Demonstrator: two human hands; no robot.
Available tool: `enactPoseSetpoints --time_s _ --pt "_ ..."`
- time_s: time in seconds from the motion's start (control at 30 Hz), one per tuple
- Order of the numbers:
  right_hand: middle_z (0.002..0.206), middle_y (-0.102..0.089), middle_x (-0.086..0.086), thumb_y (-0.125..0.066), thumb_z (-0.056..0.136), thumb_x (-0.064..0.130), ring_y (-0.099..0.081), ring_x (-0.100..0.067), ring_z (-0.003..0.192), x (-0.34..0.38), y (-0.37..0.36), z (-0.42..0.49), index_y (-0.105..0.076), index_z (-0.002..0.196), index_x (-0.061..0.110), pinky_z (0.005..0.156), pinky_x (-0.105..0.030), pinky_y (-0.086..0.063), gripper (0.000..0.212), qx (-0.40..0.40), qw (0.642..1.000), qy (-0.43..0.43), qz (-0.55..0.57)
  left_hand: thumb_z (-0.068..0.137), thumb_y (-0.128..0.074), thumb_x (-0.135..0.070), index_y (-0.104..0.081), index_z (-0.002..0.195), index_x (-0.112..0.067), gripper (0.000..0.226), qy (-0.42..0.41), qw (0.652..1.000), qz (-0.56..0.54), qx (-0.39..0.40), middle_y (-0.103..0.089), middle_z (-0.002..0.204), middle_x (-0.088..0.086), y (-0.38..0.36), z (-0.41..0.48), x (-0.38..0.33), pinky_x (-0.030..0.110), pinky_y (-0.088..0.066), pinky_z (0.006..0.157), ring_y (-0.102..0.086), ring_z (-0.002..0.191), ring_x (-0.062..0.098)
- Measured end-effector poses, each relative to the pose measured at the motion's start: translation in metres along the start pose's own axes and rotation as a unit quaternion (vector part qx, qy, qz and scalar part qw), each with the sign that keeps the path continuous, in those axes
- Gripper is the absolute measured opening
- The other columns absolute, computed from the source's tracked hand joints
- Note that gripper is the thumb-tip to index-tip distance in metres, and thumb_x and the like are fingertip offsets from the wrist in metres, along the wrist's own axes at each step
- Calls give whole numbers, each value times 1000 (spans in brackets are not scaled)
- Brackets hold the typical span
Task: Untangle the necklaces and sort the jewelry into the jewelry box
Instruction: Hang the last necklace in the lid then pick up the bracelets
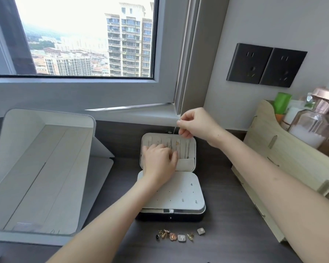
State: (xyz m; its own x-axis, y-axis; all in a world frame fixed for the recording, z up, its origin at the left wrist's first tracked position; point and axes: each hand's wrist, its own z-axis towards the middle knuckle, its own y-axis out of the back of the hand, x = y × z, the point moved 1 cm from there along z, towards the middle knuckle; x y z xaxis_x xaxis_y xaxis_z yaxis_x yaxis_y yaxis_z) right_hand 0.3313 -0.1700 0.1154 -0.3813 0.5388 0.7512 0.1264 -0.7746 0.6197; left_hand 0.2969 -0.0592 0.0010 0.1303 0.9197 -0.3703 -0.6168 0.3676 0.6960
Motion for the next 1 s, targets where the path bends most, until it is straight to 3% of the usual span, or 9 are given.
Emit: enactPoseSetpoints --time_s 0.1,0.17,0.43,0.53,0.63,0.7,0.77,0.9,1.0 --pt "69 -70 -3 -57 86 20 -68 -19 69 -11 -6 -1 -67 70 13 70 -35 -55 20 -15 990 8 -137 79 -48 -32 -58 48 -15 37 -4 1000 3 -9 -57 56 0 0 0 0 31 -19 65 -51 61 26" --pt "71 -69 3 -58 86 28 -66 -18 76 -16 -13 -5 -66 65 21 69 -31 -52 24 -38 973 12 -228 78 -45 -33 -58 50 -15 35 -8 1000 2 -4 -58 59 0 1 -1 1 31 -18 65 -52 64 26" --pt "97 -70 -6 -49 94 33 -63 -29 94 -37 -42 -11 -71 97 18 72 -32 -43 27 -162 923 42 -348 69 -57 -26 -54 43 -16 27 -1 1000 25 -9 -51 48 -2 -1 -1 0 30 -23 60 -50 51 25" --pt "86 -71 -6 -55 91 31 -65 -28 81 -40 -50 -10 -69 90 13 62 -29 -37 22 -194 897 92 -386 67 -59 -24 -54 43 -17 26 -3 1000 22 -22 -50 47 -2 -3 -1 1 30 -23 59 -49 49 25" --pt "49 -60 0 -86 57 19 -58 -22 42 -40 -54 -11 -62 54 15 46 -20 -33 25 -234 866 121 -424 68 -59 -24 -54 43 -17 25 -4 1000 15 -20 -51 47 -2 -4 -2 1 30 -24 58 -49 50 25" --pt "42 -54 3 -90 45 19 -52 -19 36 -42 -54 -10 -57 48 16 45 -19 -29 34 -241 864 103 -429 69 -57 -24 -56 45 -16 25 -4 1000 12 -16 -52 49 -1 -3 -2 1 30 -24 59 -50 51 26" --pt "44 -55 0 -90 51 26 -54 -22 38 -42 -52 -12 -57 50 14 47 -21 -29 35 -251 865 104 -421 70 -55 -24 -58 46 -15 26 -5 1000 13 -14 -54 51 0 -3 -2 0 30 -24 60 -51 53 27" --pt "73 -68 -7 -68 82 37 -65 -30 72 -40 -48 -13 -61 79 11 60 -29 -35 27 -268 904 44 -330 70 -54 -25 -57 46 -14 27 -1 1000 7 -14 -53 50 0 -2 -3 0 31 -25 60 -50 52 27" --pt "84 -69 -2 -63 85 41 -64 -26 82 -40 -42 -11 -60 85 17 66 -30 -38 25 -268 913 13 -309 71 -54 -27 -58 47 -15 27 -4 1000 7 -11 -54 52 -1 -2 -4 0 30 -25 62 -51 54 26"
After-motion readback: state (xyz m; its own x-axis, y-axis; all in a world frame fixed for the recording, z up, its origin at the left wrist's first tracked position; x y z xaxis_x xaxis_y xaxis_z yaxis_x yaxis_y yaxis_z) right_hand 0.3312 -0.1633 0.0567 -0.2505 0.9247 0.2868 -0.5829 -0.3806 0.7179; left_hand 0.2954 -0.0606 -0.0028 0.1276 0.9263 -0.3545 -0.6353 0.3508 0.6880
